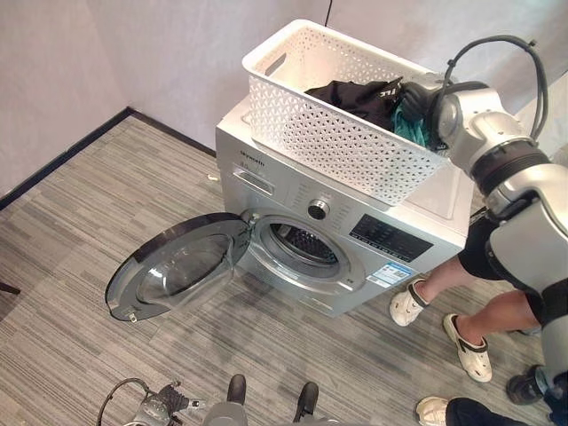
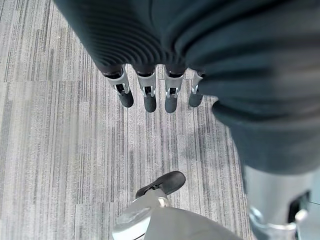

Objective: Grab the laundry basket,head to the washer,open it,put in the laundry and shut it.

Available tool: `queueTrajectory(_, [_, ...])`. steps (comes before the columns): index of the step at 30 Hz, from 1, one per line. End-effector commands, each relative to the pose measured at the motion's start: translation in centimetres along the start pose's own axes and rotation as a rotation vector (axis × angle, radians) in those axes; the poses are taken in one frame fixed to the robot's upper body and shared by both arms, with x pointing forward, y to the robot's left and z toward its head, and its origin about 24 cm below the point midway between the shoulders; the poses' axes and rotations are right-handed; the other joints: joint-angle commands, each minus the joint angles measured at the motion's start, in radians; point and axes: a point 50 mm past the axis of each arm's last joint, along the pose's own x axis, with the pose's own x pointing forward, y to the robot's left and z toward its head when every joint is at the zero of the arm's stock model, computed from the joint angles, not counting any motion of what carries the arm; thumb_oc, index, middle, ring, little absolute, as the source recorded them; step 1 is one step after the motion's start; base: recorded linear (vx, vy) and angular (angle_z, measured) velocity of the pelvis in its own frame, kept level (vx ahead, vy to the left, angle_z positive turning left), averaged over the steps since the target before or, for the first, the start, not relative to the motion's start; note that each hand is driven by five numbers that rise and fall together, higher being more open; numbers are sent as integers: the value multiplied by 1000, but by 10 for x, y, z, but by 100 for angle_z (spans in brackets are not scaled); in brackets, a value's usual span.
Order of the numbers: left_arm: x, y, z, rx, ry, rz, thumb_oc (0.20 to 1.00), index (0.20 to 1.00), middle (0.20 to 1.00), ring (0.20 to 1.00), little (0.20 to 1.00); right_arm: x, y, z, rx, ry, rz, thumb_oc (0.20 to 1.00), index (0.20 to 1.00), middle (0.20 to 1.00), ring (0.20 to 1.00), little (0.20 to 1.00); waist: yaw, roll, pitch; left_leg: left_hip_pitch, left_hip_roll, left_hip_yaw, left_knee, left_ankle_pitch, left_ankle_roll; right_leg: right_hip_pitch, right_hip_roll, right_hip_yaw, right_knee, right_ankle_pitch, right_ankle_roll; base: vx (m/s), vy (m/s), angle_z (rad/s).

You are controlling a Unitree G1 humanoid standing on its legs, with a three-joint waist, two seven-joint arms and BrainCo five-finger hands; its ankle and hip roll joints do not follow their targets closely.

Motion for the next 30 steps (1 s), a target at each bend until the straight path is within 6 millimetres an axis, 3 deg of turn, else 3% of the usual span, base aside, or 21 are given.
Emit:
queueTrajectory(1, [0, 7, -5, 13, 45, 36, 1000, 1000, 1000, 1000, 1000, -8, -44, -24, -44, 105, -152, 200, 200, 200, 200, 200, 7, -14, -2, -14, -8, -83, -32, 6, -32, 61, -50, -18, -2, 0, 73, 0, 0, 0])
queueTrajectory(15, [-1, 1, -15, 15, 69, 32, 1000, 1000, 1000, 1000, 1000, -11, -48, -32, 44, 116, -242, 200, 200, 200, 200, 200, 3, 1, -22, 13, -10, -84, -32, -3, -32, 91, -53, -22, -2, -5, 71, 0, 0, 0])
queueTrajectory(28, [-4, -18, -28, 26, 94, -13, 1000, 1000, 1000, 1000, 1000, -13, -37, -38, 256, 103, -339, 200, 200, 200, 200, 200, -12, 33, -36, 80, -24, -59, -32, -34, -8, 132, -57, 7, 4, -8, 75, 16, 17, -5])
queueTrajectory(30, [-4, -22, -29, 27, 95, -15, 1000, 1000, 1000, 1000, 1000, -15, -34, -39, 352, 82, -399, 200, 200, 200, 200, 200, -13, 42, -36, 100, -29, -52, -32, -44, 0, 143, -59, 14, 11, -11, 76, 37, 43, -11])
